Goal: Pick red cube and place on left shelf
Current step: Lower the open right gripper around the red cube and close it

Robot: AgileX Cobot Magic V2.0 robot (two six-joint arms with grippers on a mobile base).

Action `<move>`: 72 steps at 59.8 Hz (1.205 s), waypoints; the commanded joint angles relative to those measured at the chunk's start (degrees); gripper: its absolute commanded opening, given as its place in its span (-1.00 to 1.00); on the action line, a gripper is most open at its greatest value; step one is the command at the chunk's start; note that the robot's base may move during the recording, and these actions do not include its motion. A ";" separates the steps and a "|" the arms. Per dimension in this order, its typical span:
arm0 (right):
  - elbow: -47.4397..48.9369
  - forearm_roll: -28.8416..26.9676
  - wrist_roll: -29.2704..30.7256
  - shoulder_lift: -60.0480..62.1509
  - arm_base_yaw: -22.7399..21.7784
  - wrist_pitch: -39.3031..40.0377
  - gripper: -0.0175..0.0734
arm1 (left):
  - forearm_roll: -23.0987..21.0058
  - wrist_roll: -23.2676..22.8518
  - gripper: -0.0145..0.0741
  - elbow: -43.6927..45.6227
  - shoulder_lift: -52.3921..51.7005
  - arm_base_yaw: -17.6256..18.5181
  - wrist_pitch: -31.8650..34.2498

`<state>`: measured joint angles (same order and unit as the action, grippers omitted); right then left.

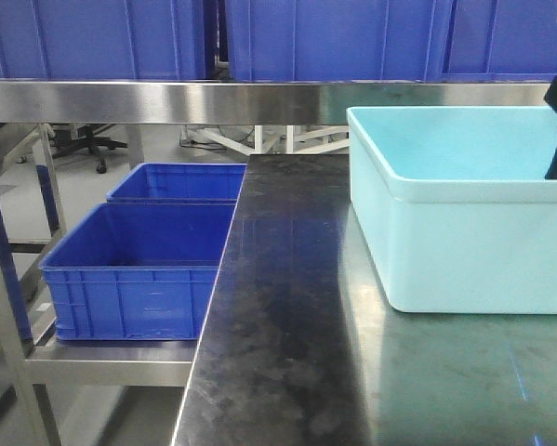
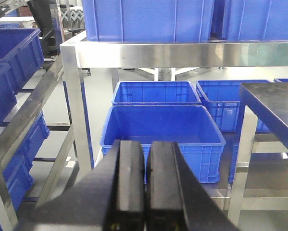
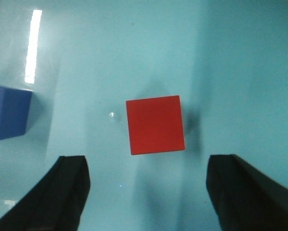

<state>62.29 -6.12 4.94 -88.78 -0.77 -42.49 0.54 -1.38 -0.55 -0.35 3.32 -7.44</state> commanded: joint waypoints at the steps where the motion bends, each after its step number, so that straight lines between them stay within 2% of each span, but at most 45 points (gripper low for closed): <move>1: 2.63 0.23 0.37 0.94 0.13 2.61 0.73 | -0.17 -0.05 -0.44 -1.32 -0.92 0.37 5.03; 65: 5.34 0.51 0.37 -8.22 0.13 2.97 0.73 | -0.17 -0.05 -0.44 -1.32 -0.92 0.37 5.03; 67: 5.34 0.51 0.37 -8.39 0.13 2.97 0.71 | -0.17 -0.05 -0.44 -1.32 -0.92 0.37 5.03; 72: 5.34 0.51 0.37 -8.44 0.13 3.46 0.53 | -0.17 -0.05 -0.44 -1.32 -0.92 0.37 5.03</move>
<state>65.79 -5.99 4.94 -99.37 -0.77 -41.36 0.54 -1.38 -0.55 -0.35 3.32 -7.44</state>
